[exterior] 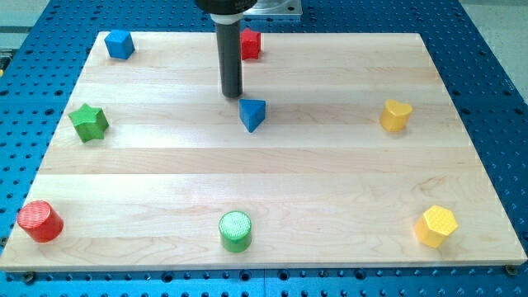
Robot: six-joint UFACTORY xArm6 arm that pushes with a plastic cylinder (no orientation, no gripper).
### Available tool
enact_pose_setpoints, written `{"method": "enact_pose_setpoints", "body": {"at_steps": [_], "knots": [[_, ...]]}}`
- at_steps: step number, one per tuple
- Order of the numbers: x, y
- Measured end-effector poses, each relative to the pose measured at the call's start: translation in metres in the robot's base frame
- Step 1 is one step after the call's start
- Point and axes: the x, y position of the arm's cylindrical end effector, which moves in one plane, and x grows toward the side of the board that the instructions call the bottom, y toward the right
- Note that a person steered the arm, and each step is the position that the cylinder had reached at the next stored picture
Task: Slide the triangle to the top right side of the board
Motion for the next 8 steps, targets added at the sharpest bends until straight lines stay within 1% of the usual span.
{"method": "enact_pose_setpoints", "body": {"at_steps": [5, 6, 7, 8], "knots": [[0.009, -0.002], [0.009, -0.013], [-0.028, -0.021], [-0.019, -0.017]]}}
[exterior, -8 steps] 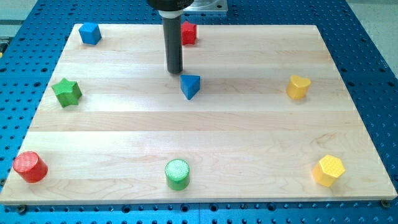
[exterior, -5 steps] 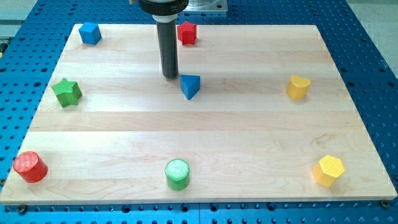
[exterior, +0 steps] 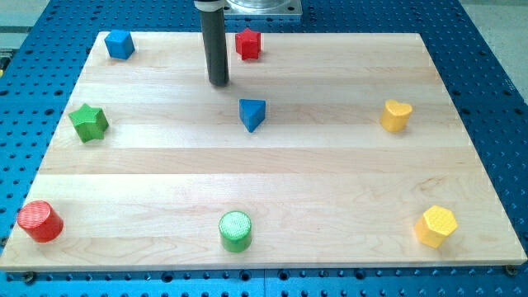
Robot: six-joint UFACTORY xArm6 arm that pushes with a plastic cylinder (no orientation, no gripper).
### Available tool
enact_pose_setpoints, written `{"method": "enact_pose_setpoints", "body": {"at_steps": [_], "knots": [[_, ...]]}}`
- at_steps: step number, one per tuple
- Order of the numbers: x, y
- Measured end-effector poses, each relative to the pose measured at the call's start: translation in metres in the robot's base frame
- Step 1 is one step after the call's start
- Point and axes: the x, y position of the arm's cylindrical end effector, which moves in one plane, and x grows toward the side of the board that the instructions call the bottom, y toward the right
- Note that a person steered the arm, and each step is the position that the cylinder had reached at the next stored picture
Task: Slide the triangle to the top right side of the board
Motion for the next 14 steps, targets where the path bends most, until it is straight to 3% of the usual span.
{"method": "enact_pose_setpoints", "body": {"at_steps": [1, 9, 11, 12, 14], "knots": [[0.079, 0.0], [0.084, 0.017], [0.079, 0.082], [0.066, 0.153], [0.128, 0.158]]}}
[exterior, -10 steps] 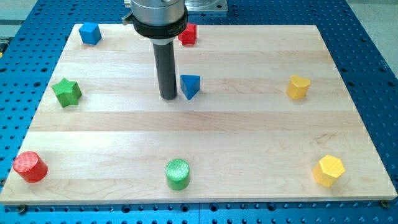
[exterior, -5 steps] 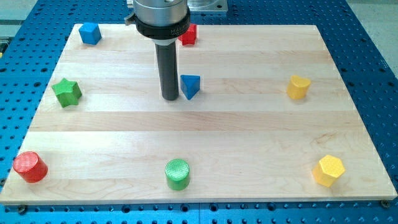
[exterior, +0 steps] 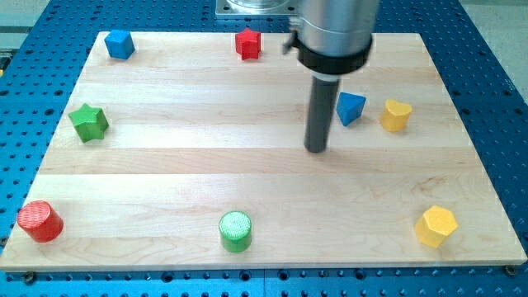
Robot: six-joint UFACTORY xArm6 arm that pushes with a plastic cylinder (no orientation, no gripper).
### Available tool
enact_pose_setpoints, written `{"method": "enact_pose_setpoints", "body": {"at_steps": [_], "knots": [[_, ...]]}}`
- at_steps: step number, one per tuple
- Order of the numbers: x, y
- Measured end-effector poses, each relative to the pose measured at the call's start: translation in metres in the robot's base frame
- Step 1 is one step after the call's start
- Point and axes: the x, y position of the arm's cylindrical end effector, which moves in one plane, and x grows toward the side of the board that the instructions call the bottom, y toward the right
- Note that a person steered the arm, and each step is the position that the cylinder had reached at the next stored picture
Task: Slide the triangle to the top right side of the board
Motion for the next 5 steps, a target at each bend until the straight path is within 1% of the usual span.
{"method": "enact_pose_setpoints", "body": {"at_steps": [1, 2, 3, 4, 5], "knots": [[-0.048, 0.027], [-0.076, 0.077], [-0.12, 0.088], [-0.162, 0.114], [-0.133, 0.114]]}}
